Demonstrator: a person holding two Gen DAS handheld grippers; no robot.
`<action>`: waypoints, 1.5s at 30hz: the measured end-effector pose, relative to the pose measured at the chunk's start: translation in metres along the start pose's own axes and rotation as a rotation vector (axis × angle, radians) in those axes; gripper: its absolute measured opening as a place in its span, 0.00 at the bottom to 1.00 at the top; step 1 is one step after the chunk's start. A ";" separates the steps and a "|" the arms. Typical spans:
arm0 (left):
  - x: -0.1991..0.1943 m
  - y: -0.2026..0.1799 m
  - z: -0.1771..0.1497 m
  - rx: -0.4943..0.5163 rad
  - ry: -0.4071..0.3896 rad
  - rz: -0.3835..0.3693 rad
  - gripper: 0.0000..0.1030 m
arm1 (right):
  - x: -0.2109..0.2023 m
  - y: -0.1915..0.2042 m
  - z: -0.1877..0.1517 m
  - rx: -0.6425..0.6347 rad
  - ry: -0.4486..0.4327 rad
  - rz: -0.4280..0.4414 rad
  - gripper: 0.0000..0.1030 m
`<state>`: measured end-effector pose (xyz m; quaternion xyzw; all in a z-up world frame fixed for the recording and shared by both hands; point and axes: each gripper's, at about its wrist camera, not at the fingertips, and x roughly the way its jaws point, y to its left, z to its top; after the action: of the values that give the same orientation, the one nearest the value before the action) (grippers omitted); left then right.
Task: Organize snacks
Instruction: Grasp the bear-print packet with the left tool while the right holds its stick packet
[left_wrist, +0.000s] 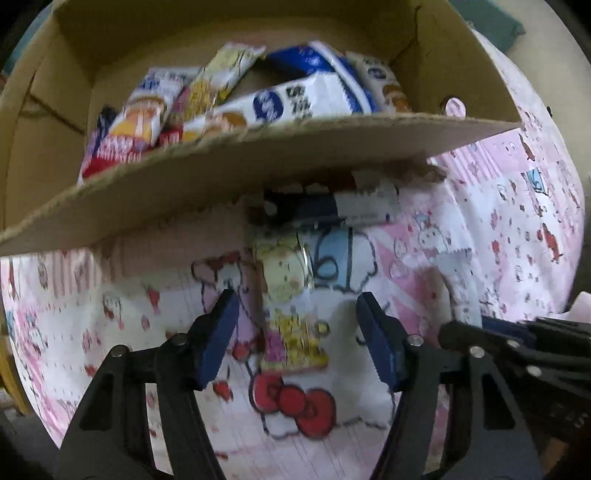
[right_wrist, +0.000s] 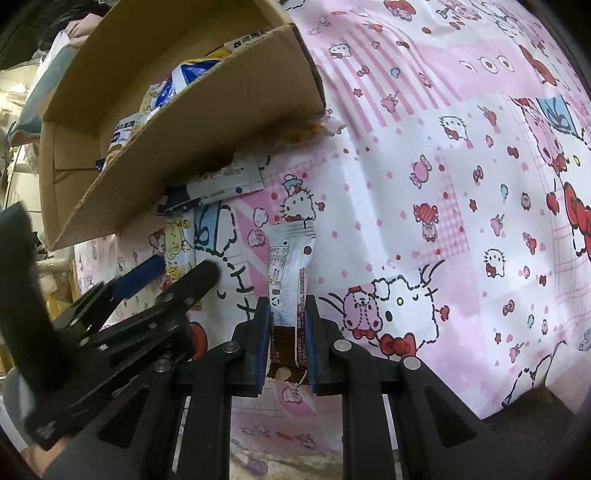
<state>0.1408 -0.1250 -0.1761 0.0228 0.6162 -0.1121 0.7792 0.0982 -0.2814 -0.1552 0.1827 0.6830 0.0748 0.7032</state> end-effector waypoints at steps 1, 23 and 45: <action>0.001 -0.002 -0.001 0.019 -0.006 0.007 0.59 | -0.001 0.000 0.000 -0.003 -0.002 -0.002 0.17; -0.026 0.047 -0.051 -0.109 0.066 0.073 0.22 | 0.000 0.045 -0.008 -0.115 -0.002 0.066 0.17; -0.157 0.087 -0.098 -0.173 -0.194 0.135 0.22 | -0.045 0.080 -0.017 -0.201 -0.080 0.334 0.17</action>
<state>0.0311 -0.0003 -0.0574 -0.0138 0.5424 -0.0076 0.8400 0.0901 -0.2209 -0.0848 0.2253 0.6037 0.2509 0.7224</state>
